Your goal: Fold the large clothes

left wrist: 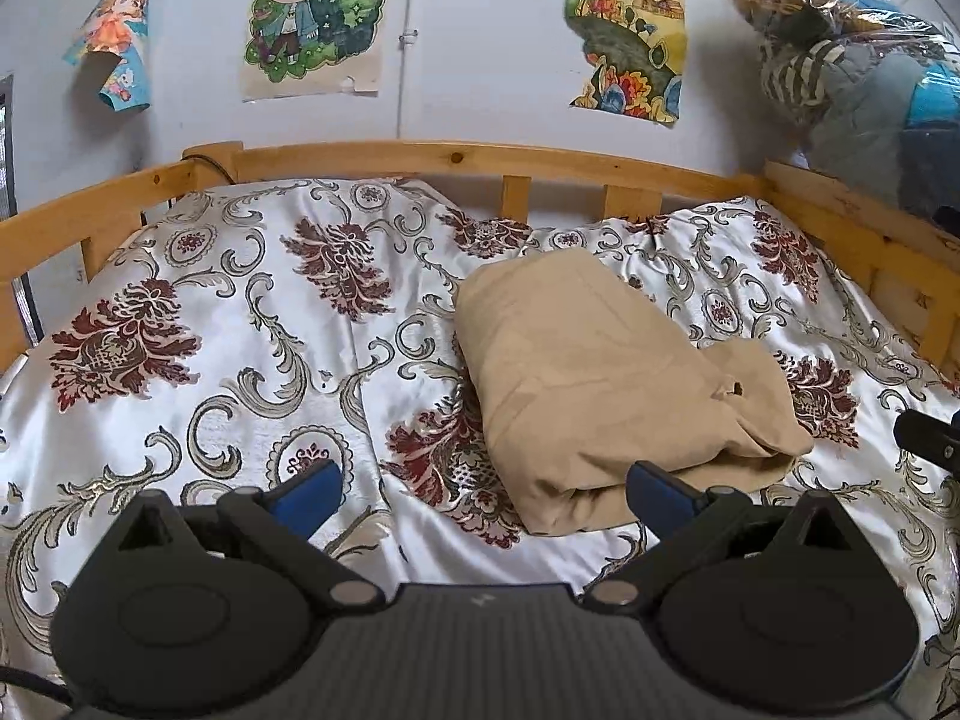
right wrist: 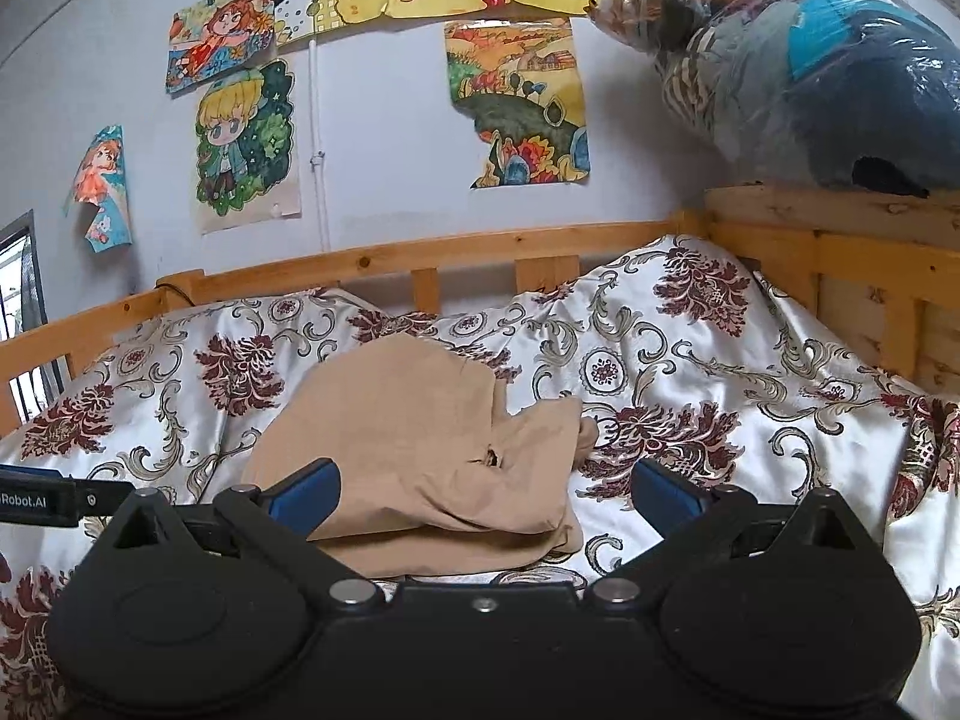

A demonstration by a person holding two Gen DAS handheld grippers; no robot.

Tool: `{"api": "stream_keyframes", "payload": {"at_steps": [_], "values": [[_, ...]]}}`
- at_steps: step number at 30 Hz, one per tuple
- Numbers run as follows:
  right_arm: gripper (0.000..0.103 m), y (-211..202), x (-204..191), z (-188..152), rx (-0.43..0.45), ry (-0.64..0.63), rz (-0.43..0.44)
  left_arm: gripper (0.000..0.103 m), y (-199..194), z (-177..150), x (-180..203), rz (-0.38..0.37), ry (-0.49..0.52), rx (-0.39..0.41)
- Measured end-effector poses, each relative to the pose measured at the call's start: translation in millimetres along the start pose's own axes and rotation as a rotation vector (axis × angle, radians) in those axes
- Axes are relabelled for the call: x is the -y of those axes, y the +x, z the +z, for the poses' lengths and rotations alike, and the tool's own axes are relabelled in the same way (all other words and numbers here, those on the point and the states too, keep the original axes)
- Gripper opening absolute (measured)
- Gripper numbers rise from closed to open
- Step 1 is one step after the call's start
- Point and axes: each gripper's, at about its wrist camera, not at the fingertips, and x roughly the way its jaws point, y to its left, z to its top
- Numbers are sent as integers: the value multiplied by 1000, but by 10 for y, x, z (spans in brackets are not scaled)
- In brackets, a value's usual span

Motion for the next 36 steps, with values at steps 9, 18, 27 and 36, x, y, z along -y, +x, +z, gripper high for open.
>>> {"api": "stream_keyframes", "payload": {"at_steps": [9,18,27,36], "values": [[102,13,7,-5,-1,7,-2,102,0,6,1,6,6,2],[102,18,3,-15,-6,10,-5,102,8,-3,-35,11,5,-2],[102,31,14,-25,-15,12,-7,102,21,-7,-15,6,1,-27],[102,37,26,-26,-19,13,-8,102,50,-41,-23,40,16,-38]]}}
